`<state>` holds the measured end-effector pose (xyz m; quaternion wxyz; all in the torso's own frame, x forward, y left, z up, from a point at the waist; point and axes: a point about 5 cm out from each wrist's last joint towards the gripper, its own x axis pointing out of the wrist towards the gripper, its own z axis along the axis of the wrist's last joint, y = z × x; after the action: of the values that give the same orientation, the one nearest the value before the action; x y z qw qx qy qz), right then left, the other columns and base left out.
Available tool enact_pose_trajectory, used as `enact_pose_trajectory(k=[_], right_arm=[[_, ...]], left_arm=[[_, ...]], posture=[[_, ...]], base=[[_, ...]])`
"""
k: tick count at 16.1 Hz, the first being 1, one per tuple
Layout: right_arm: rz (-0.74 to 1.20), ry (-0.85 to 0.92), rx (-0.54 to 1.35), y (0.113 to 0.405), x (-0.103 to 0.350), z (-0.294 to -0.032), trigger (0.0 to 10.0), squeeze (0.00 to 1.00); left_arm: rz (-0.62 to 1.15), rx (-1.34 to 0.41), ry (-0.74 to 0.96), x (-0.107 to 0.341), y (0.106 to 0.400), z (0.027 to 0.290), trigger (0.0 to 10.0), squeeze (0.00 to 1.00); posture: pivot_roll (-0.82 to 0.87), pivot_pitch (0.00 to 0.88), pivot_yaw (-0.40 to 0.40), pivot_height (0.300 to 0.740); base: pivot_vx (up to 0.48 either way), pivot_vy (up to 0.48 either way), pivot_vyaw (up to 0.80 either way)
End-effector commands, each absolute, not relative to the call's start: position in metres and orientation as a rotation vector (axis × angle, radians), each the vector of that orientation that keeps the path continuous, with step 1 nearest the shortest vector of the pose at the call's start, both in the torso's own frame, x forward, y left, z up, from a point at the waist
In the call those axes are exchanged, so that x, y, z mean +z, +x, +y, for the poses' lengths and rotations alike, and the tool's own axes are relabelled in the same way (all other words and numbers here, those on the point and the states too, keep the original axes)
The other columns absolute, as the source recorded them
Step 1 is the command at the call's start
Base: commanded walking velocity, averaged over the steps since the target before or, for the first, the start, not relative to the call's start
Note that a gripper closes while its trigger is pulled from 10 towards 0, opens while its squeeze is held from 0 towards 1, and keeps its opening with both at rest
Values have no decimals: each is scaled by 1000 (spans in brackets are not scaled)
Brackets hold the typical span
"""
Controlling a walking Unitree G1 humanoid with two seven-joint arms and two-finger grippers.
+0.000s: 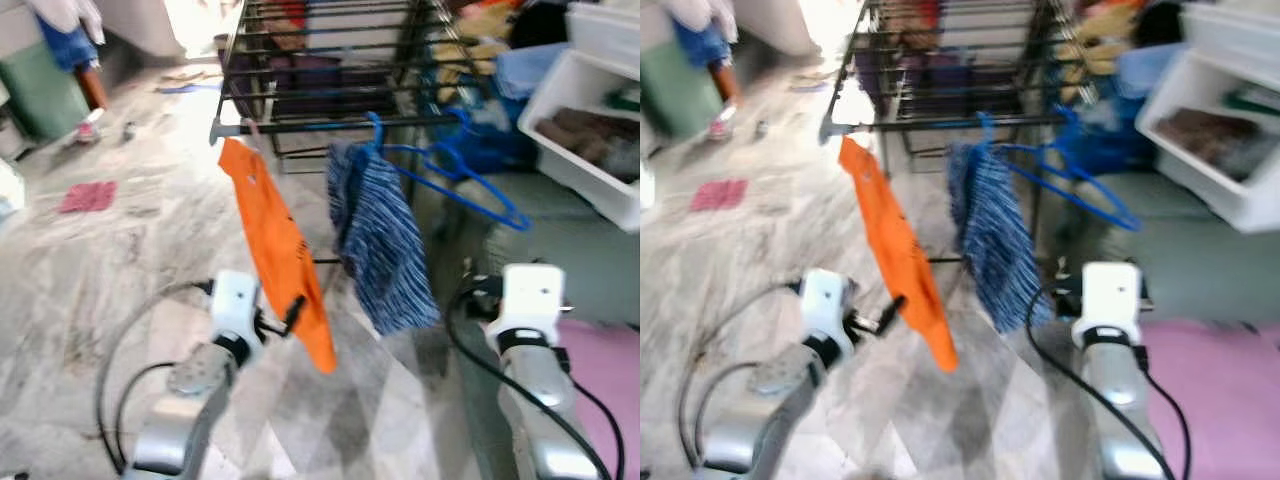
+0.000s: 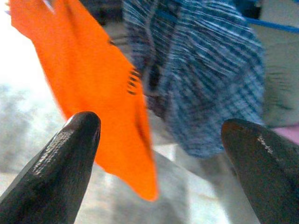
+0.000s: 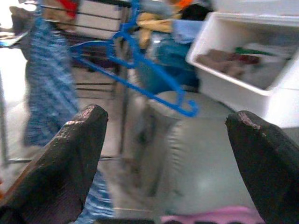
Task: Hang hanger
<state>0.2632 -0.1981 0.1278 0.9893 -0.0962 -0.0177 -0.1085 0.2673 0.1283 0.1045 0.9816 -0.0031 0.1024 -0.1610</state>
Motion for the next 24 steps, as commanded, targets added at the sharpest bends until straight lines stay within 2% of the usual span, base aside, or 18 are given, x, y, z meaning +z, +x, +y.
enact_pose_trajectory(k=[1, 2, 3, 4, 6, 9, 10, 13, 15, 17, 19, 20, 22, 24], right_arm=[[-43, -161, -187, 267, 130, -194, 10000, 0], [-47, -144, -140, 269, 131, -191, 10000, 0], [-51, -143, -116, 269, 130, -189, 10000, 0], [-57, -139, -116, 267, 129, -188, 10000, 0], [-63, -123, -118, 265, 128, -185, 10000, 0], [-63, -102, -101, 264, 128, -183, 10000, 0], [-61, -101, -76, 264, 129, -183, 10000, 0], [-73, -99, -22, 259, 130, -184, 10000, 0], [-44, -71, -74, 253, 124, -192, 10000, 0], [-15, -33, -111, 246, 116, -196, 10000, 0], [2, -12, -141, 242, 109, -196, 10000, 0], [3, 4, -166, 243, 107, -197, 10000, 0], [14, 26, -209, 244, 103, -200, 10000, 0], [16, 32, -167, 250, 99, -192, 10000, 0]], left_arm=[[191, -273, 65, 107, 266, 145, 10000, 0], [172, -248, 125, 114, 265, 163, 10000, 0], [155, -217, 108, 124, 266, 176, 10000, 0], [101, -159, 112, 135, 268, 181, 10000, 0], [-60, 14, -9, 148, 265, 183, 10000, 0], [-45, 96, -55, 137, 257, 179, 10000, 0], [-21, 118, -92, 126, 244, 179, 10000, 0], [78, -17, -37, 113, 237, 177, 10000, 0], [12, -39, -9, 116, 240, 181, 10000, 0], [73, -107, 55, 109, 240, 181, 10000, 0], [129, -187, 26, 97, 239, 177, 10000, 0], [138, -173, 19, 96, 243, 177, 10000, 0], [149, -157, 72, 94, 248, 182, 10000, 0], [118, -130, 70, 94, 258, 188, 10000, 0]], posture=[[14, 84, 0, 740], [32, 86, -1, 740], [36, 87, 5, 740], [37, 81, 13, 740], [28, 76, 13, 740], [26, 73, 0, 740], [32, 74, -18, 740], [33, 76, -19, 740], [27, 76, -10, 740], [23, 67, 5, 740], [21, 35, 23, 740], [25, 0, 33, 740], [24, 0, 45, 740], [15, 0, 45, 740]], base=[[0, 0, 0], [0, 0, 0], [0, 0, 0], [0, 0, 0], [0, 0, 0], [0, 0, 0], [0, 0, 0], [0, 0, 0], [0, 0, 0], [0, 0, 0], [0, 0, 0], [0, 0, 0], [0, 0, 0], [0, 0, 0]])
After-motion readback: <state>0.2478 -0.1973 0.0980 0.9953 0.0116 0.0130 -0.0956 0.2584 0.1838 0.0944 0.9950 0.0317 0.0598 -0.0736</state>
